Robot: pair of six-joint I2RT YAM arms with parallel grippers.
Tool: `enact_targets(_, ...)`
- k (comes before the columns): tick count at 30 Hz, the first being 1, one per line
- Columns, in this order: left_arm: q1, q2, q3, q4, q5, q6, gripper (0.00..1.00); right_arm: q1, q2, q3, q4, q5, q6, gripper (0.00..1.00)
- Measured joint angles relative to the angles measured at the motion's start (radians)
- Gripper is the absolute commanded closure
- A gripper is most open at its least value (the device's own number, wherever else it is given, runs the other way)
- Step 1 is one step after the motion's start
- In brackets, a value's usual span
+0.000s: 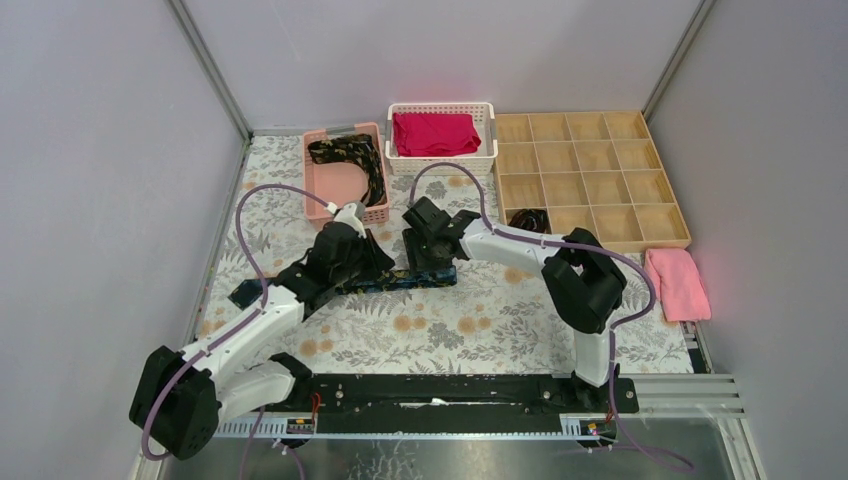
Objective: Roll the ties
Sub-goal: Roll the tie at the center of the board.
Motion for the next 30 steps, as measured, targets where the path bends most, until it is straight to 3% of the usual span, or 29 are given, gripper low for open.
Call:
enact_targets(14,0.019,-0.047,-0.016,-0.009,0.000,0.017,0.90,0.000,0.024,0.000,0.035,-0.070,0.006,0.30)
enact_targets(30,0.024,-0.093,-0.032,-0.039,-0.010,0.025,0.91,0.000,0.076,0.016,0.061,-0.145,0.018,0.30)
